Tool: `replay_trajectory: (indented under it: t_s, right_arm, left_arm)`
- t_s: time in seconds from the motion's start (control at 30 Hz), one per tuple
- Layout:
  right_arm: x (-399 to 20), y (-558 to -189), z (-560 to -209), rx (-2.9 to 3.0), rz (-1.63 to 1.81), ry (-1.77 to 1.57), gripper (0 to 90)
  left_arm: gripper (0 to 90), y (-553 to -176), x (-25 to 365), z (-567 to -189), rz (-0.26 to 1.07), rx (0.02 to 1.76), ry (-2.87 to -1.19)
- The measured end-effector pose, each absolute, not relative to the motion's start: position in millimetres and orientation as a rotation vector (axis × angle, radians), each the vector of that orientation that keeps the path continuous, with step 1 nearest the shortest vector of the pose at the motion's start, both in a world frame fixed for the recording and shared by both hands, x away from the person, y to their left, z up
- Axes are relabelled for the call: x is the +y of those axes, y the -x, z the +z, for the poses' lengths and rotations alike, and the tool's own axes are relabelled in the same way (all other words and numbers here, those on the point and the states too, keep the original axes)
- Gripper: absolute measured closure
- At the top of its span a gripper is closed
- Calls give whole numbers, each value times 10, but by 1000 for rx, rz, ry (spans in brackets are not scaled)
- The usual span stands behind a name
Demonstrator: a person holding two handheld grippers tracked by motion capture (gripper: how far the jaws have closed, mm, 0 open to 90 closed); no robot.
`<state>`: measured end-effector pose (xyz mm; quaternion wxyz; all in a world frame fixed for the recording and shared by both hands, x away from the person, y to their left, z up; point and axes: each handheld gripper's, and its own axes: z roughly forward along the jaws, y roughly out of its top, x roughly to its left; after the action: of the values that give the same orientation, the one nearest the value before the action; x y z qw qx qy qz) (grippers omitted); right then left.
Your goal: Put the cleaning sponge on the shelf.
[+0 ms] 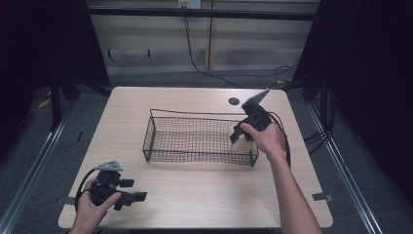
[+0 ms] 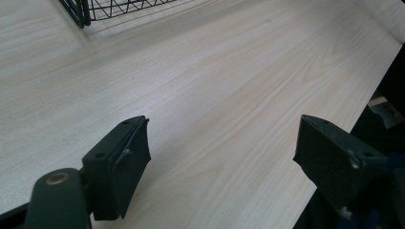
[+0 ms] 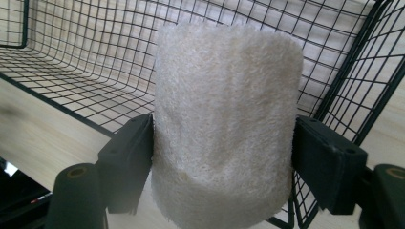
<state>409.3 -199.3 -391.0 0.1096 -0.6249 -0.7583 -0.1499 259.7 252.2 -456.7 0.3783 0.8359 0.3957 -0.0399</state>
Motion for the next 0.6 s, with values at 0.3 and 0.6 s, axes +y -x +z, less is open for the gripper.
replay_trajectory:
  t_s: [0.3,0.6]
  right_arm:
    - [-1980,-4104,-4025,-2209,-431,1892,257]
    - [-1935,-4114,-4148,-2194,-391,1929,257]
  left_arm:
    - [189,-2596,2518,-4570,-100,1011,-2135]
    - [189,-2597,2515,-4572,-103,1008,-2136]
